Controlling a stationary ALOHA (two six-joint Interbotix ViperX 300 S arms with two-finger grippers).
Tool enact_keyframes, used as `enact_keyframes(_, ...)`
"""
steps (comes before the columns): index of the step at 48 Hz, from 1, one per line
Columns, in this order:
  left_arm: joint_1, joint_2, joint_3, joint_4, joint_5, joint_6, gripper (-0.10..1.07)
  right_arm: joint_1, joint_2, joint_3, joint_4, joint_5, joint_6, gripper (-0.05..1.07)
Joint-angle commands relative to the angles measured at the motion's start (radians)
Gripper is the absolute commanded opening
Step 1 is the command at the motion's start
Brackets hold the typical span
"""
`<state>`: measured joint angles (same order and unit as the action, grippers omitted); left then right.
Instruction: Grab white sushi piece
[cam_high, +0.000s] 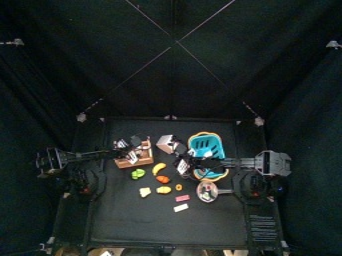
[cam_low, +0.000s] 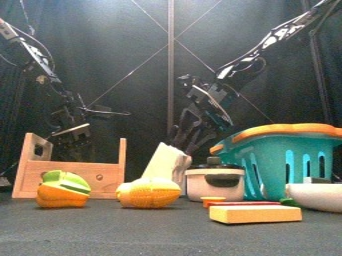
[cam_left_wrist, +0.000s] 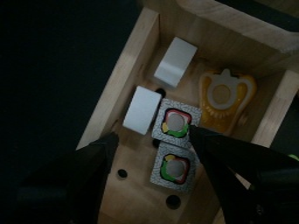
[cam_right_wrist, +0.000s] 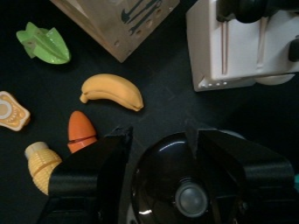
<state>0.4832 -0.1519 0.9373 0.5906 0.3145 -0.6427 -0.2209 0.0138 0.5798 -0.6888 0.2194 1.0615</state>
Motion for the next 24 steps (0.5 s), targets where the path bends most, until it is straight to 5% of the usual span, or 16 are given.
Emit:
enact_keyframes(1,-0.002,0.040,0.011,-0.011,0.006,0.005,0.98,0.000,-0.011,-0.009,0.002,-0.006,0.002,0.87)
enact_keyframes(24,-0.002,0.029,0.015,-0.049,0.008,-0.002,0.59,0.000,0.020,-0.006,0.011,-0.021,0.000,0.87)
